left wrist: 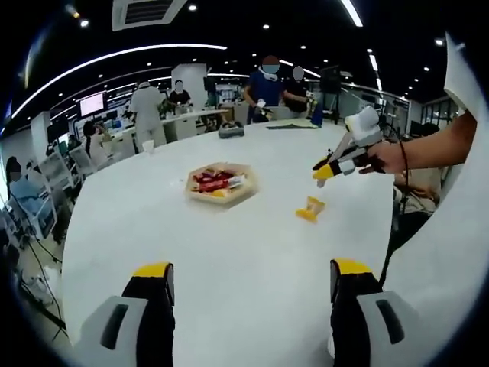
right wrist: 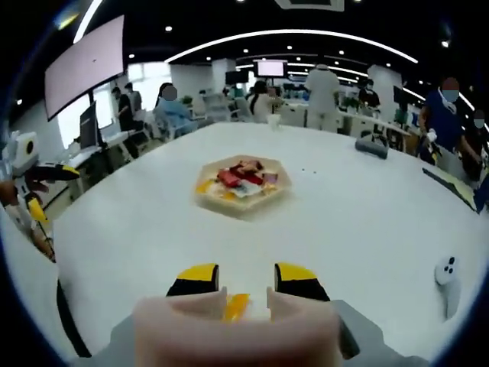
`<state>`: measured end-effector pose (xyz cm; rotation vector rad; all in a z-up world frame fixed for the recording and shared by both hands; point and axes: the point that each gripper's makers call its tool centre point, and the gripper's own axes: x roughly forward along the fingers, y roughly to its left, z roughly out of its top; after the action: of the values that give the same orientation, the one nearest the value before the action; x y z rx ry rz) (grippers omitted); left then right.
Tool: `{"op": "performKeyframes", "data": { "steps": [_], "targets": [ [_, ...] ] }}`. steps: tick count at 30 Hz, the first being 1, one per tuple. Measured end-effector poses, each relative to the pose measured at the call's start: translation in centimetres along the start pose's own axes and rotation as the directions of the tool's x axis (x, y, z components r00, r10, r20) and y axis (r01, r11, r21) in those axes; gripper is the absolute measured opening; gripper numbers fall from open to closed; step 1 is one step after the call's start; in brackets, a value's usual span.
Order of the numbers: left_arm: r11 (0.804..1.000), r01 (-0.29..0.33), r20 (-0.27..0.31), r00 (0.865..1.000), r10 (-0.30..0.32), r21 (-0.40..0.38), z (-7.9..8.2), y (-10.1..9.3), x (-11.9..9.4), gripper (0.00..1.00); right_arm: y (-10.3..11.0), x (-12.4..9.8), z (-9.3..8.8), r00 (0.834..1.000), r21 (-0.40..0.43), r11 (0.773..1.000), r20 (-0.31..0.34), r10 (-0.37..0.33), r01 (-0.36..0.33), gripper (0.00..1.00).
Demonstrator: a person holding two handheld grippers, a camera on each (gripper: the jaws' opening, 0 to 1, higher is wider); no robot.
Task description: Place the target food into the container with the food tongs after gripping and lifting it, then release it inside without dropping or visibly crushing the food.
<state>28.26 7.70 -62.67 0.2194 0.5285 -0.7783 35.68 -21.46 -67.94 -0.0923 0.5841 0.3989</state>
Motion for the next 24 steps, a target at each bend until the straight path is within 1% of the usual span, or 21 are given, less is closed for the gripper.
{"op": "performKeyframes", "data": {
  "steps": [1, 2, 6, 10, 13, 16, 18, 21, 24],
  "targets": [
    [1.0, -0.003, -0.001, 1.0, 0.003, 0.0, 0.0, 0.0, -0.1, 0.84, -0.6, 0.7, -0.7, 1.0, 0.009, 1.0, -0.017, 0.003, -0.003, 0.28],
    [1.0, -0.01, -0.006, 1.0, 0.01, 0.0, 0.0, 0.1, -0.2, 0.84, -0.7, 0.9, -1.0, 1.0, 0.005, 1.0, -0.028, 0.004, -0.004, 0.28],
    [0.999, -0.033, -0.015, 0.999, 0.033, -0.008, -0.2, 0.4, -0.5, 0.84, -0.8, 1.5, -1.8, 0.999, 0.011, 1.0, -0.042, 0.015, -0.015, 0.28],
    [0.999, -0.051, -0.03, 0.998, 0.05, -0.017, -0.6, 0.2, -0.7, 0.83, -0.7, 1.9, -2.8, 0.997, 0.004, 1.0, -0.068, 0.03, -0.03, 0.28],
    [0.998, -0.057, -0.035, 0.998, 0.057, -0.022, -0.7, 0.0, -0.8, 0.83, -0.7, 1.9, -3.2, 0.997, 0.005, 0.999, -0.073, 0.032, -0.032, 0.28],
    [0.998, -0.059, -0.041, 0.998, 0.058, -0.022, -0.8, -0.2, -0.8, 0.83, -0.4, 2.0, -3.6, 0.996, 0.004, 0.999, -0.08, 0.037, -0.036, 0.28],
    [0.998, -0.059, -0.04, 0.998, 0.058, -0.02, -0.7, -0.3, -0.8, 0.83, 0.3, 2.0, -4.0, 0.995, -0.018, 0.999, -0.091, 0.049, -0.05, 0.28],
    [0.998, -0.058, -0.037, 0.998, 0.057, -0.018, -0.5, -0.4, -0.8, 0.84, 1.1, 1.8, -4.3, 0.994, -0.019, 0.998, -0.094, 0.06, -0.062, 0.28],
    [0.998, -0.056, -0.033, 0.998, 0.056, -0.015, -0.3, -0.5, -0.7, 0.83, 1.9, 1.4, -4.2, 0.994, -0.015, 0.997, -0.085, 0.069, -0.07, 0.28]
  ]
}}
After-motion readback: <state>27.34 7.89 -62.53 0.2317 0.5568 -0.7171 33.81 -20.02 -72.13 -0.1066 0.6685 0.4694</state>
